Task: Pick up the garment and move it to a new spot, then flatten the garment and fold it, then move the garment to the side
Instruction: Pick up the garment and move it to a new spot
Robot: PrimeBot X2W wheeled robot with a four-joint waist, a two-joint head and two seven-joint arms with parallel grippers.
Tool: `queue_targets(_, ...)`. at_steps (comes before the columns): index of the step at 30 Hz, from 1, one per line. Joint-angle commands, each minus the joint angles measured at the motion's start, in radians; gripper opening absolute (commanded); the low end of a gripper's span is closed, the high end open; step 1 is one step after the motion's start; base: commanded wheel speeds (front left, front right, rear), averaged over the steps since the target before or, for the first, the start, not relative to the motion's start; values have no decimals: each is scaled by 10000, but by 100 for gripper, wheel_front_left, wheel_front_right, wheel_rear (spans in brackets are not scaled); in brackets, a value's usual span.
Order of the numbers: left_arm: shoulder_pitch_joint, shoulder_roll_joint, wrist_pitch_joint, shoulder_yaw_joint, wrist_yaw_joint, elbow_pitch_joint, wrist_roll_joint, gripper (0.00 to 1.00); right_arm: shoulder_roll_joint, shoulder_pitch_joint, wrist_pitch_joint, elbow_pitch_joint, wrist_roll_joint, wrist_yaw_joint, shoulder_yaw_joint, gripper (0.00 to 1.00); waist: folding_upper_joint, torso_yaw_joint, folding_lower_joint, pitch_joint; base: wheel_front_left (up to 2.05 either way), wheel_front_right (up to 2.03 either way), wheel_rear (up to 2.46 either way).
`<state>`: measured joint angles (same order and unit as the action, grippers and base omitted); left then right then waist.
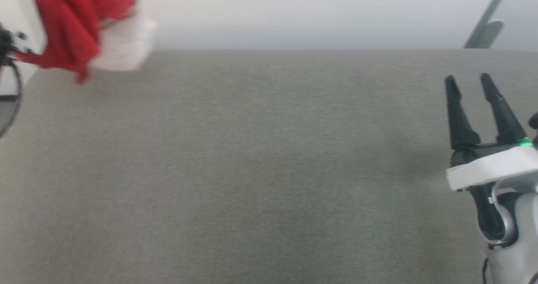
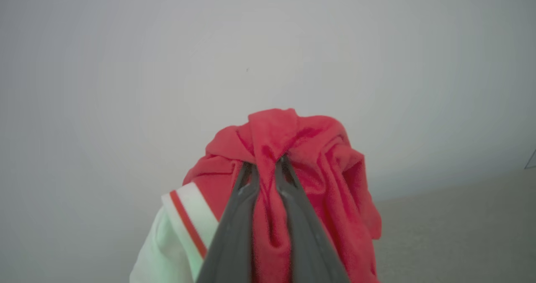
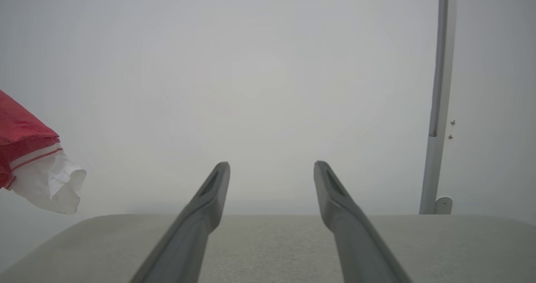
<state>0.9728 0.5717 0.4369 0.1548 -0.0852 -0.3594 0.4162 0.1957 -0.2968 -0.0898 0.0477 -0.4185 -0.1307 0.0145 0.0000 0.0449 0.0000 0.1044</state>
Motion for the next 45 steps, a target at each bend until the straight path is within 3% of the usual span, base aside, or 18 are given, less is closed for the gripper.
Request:
queue_targets(1,-272,-30,245,-6,127,512,85,0,32,81,-88,70,95,1,129,100,0,-252,0,-84,0,0,0)
queue_targets(10,-1690,-234,2346,461,862,4572,416,0,93,34,-335,274,266,1,1132,100,0,-1369,0,56,0,0,0)
queue_targets(18,-2453,-692,3215,1234,1165,5750,495,0,-91,142,-523,487,433,1,1582,100,0,-2159,0,394,0,0,0)
queue_targets(25,-3509,-1088,3723,1867,1320,5133,873,0,-283,188,-855,797,383,0,1411,100,0,-2558,0,708,0,0,0)
queue_targets(33,-4563,-1532,4346,2515,1341,3143,1395,0,-313,17,-1139,1255,248,1,1017,100,0,-2741,0,898,0,0,0)
queue_targets(45,-4683,-2142,3868,3293,789,-385,1364,0,-200,-294,-1288,1659,74,0,433,100,0,-2753,0,832,0,0,0)
